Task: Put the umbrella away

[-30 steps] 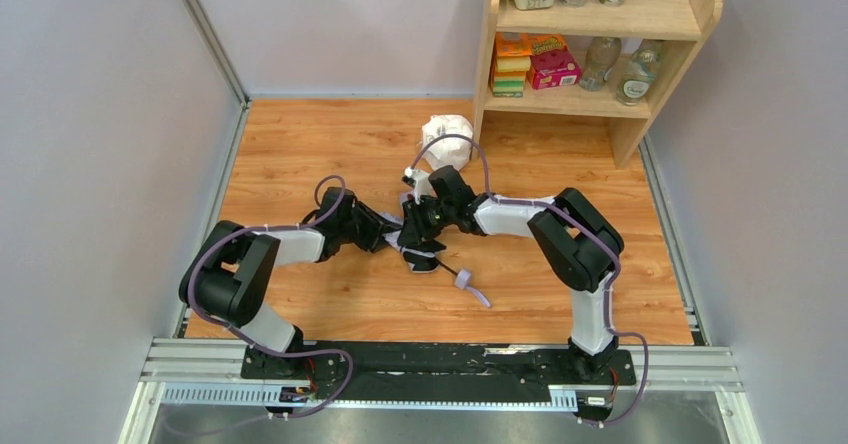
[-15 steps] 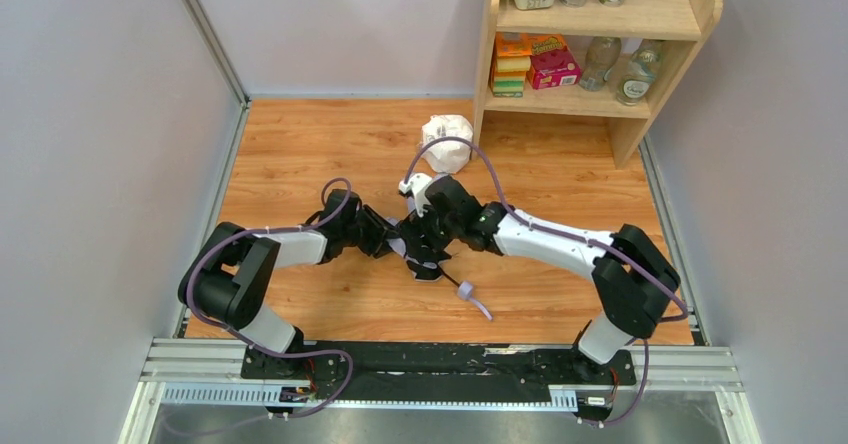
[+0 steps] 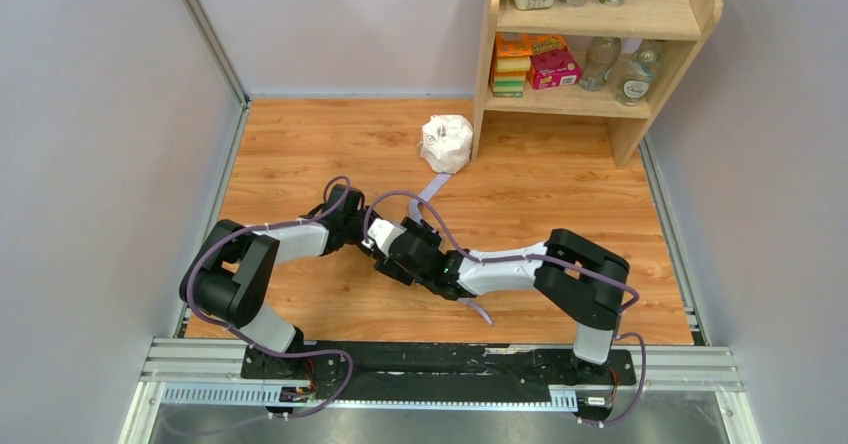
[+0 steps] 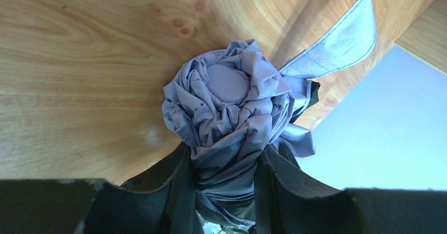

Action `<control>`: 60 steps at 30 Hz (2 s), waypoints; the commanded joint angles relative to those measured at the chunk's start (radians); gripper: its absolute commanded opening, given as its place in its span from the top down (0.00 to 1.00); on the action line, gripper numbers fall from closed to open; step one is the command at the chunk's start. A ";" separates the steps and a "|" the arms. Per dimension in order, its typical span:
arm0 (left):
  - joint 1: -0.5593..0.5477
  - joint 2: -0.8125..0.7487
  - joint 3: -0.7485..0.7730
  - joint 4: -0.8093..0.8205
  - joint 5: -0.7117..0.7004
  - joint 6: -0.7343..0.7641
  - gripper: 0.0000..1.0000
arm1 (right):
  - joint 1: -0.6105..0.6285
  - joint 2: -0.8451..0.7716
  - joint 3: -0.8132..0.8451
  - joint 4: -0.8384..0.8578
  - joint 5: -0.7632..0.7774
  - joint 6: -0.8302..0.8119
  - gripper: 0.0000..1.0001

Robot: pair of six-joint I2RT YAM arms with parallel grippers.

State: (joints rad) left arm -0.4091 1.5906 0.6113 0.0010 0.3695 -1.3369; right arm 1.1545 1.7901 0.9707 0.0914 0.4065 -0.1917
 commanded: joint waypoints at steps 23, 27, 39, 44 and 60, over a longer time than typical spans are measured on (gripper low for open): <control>0.081 -0.230 -0.027 -0.202 -0.092 0.229 0.22 | -0.292 0.287 -0.156 -0.136 -0.819 0.451 1.00; 0.098 -0.355 -0.041 -0.138 -0.087 0.245 0.22 | -0.334 0.345 -0.136 -0.134 -0.890 0.489 1.00; 0.096 -0.437 -0.160 -0.059 -0.017 0.081 0.21 | -0.417 0.422 -0.056 -0.191 -0.997 0.514 1.00; 0.096 -0.408 -0.205 0.072 -0.029 0.027 0.21 | -0.427 0.430 -0.046 -0.191 -1.011 0.515 1.00; 0.093 -0.181 -0.176 0.221 -0.072 -0.035 0.21 | -0.429 0.431 -0.024 -0.200 -1.020 0.505 1.00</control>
State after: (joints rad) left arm -0.3134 1.3514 0.4068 0.1509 0.3279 -1.3663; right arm 0.7124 2.0724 1.0466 0.3172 -0.7460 0.3641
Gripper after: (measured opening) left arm 0.794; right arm 0.330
